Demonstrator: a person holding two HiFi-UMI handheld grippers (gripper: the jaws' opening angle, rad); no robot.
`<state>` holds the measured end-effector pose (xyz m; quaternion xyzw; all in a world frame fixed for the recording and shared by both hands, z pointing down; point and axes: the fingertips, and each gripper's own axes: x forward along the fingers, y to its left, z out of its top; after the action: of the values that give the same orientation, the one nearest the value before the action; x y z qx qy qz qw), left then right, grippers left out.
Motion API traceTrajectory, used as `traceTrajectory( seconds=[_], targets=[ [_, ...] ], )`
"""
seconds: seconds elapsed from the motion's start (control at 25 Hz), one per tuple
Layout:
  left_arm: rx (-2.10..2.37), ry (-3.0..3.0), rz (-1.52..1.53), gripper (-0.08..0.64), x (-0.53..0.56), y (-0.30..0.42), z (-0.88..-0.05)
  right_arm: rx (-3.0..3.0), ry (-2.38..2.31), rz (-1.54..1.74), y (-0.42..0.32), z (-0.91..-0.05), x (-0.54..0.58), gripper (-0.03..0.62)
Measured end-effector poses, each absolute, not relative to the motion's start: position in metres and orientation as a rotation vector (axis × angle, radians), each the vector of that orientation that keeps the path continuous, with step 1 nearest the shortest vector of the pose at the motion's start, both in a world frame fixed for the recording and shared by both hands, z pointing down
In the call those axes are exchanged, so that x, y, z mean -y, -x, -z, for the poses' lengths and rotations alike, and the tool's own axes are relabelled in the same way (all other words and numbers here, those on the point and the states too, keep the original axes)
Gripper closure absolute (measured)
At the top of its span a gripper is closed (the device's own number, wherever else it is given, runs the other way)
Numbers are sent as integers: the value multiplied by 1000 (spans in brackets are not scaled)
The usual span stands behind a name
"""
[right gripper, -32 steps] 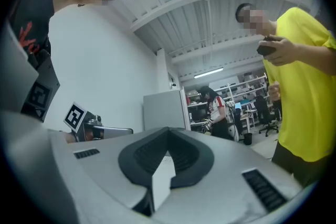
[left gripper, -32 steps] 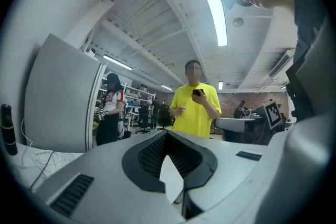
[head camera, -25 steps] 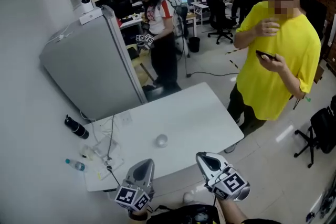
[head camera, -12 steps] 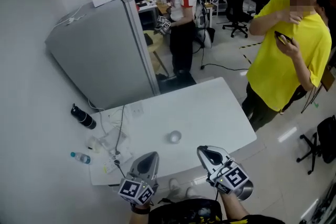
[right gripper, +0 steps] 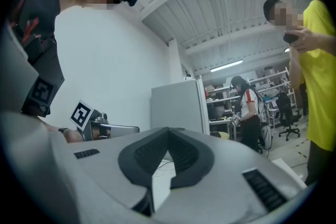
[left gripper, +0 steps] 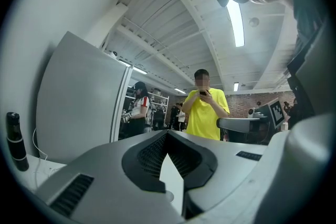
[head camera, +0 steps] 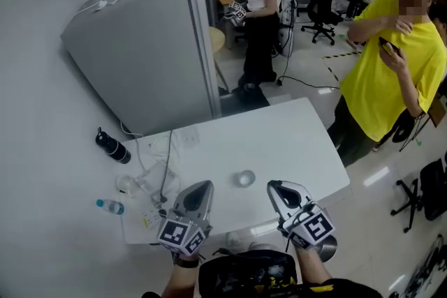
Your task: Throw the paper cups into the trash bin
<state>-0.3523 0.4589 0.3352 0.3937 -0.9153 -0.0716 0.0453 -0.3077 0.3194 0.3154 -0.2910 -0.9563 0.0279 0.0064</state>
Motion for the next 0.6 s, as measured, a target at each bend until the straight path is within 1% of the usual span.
traceTrajectory(
  seconds=[0.24, 0.4, 0.44, 0.52, 0.6],
  targets=[
    [2793, -1190, 232, 560, -467, 373, -340, 2998, 931, -33, 326, -317, -332, 586],
    [2806, -1148, 245, 560, -473, 385, -341, 2985, 949, -52, 345, -318, -334, 584],
    [2812, -1140, 245, 560, -473, 388, -340, 2986, 952, -56, 349, -318, -333, 581],
    [2831, -1131, 237, 560, -473, 394, -340, 2985, 963, -57, 358, -318, -330, 554],
    [2844, -1113, 228, 560, -474, 398, -339, 2976, 977, -63, 365, -321, -328, 552]
  ],
)
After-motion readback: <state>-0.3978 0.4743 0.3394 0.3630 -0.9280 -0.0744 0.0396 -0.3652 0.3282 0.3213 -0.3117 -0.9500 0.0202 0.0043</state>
